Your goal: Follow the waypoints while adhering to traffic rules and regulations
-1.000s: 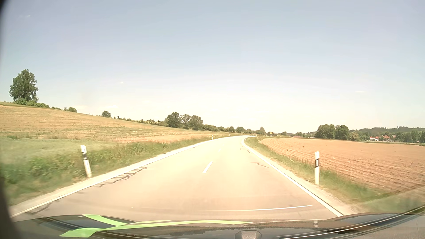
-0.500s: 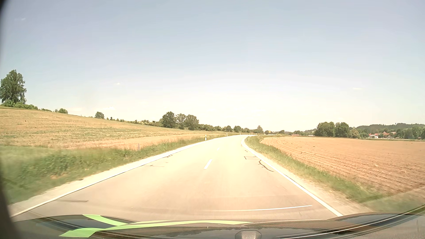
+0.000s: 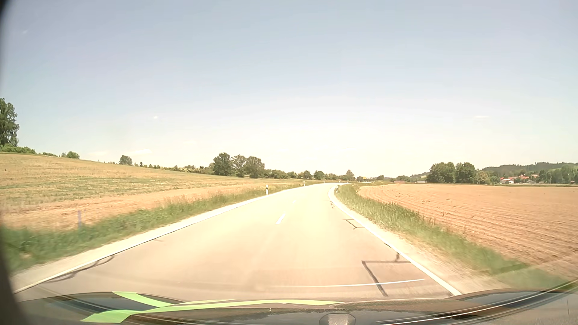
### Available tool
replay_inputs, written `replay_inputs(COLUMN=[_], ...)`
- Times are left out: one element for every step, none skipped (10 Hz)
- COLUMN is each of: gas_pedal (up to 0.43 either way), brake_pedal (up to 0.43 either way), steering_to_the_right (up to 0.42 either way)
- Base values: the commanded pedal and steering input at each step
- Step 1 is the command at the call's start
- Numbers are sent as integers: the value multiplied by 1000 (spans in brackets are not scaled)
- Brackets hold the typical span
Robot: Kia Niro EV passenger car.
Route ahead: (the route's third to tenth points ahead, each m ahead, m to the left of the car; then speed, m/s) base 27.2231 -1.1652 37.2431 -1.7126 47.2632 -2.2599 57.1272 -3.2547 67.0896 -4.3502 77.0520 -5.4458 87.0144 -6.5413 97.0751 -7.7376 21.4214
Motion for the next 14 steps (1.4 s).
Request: replay_inputs(gas_pedal=[228, 209, 177, 169, 169, 169, 169, 138, 130, 130, 130, 138, 138, 138], brake_pedal=[0, 0, 0, 0, 0, 0, 0, 0, 0, 0, 0, 0, 0, 0], steering_to_the_right=[5, 6, 6, 6, 5, 4, 1, 0, -1, 1, 5, 5, 3, 1])
